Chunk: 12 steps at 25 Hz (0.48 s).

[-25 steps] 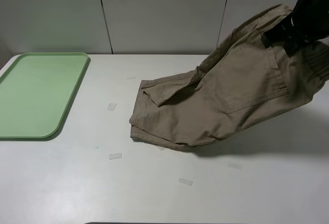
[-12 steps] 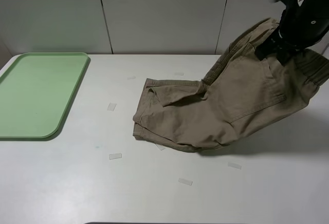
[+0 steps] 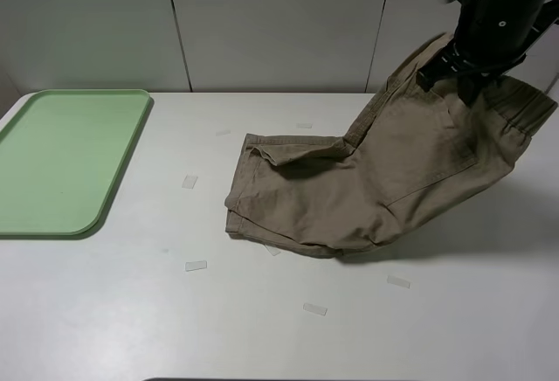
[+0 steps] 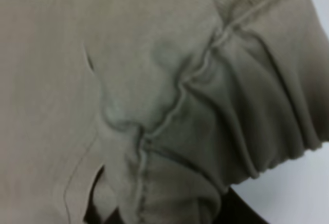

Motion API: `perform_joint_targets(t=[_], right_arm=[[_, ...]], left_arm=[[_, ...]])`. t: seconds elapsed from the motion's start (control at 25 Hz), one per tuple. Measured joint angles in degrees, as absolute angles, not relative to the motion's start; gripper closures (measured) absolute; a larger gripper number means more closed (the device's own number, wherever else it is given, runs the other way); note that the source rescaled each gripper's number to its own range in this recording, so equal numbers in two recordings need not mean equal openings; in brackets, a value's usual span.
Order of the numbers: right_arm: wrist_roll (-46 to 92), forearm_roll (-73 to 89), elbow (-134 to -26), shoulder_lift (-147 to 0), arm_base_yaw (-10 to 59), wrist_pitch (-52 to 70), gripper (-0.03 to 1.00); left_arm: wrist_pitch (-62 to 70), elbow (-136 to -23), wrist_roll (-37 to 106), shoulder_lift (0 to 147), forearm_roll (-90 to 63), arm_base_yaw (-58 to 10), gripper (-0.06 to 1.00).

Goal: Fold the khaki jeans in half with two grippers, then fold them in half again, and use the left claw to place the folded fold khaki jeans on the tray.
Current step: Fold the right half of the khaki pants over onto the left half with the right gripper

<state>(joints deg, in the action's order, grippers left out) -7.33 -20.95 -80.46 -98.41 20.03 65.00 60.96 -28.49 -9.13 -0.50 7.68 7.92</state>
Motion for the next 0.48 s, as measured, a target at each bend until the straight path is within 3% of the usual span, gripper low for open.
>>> perform_joint_targets(t=[0.48], right_arm=[[-15.05, -20.54, -83.16, -100.58, 31.13, 69.82, 0.82]], left_arm=[[60.96, -28.49, -9.13, -0.50, 7.68, 7.92, 0.00]])
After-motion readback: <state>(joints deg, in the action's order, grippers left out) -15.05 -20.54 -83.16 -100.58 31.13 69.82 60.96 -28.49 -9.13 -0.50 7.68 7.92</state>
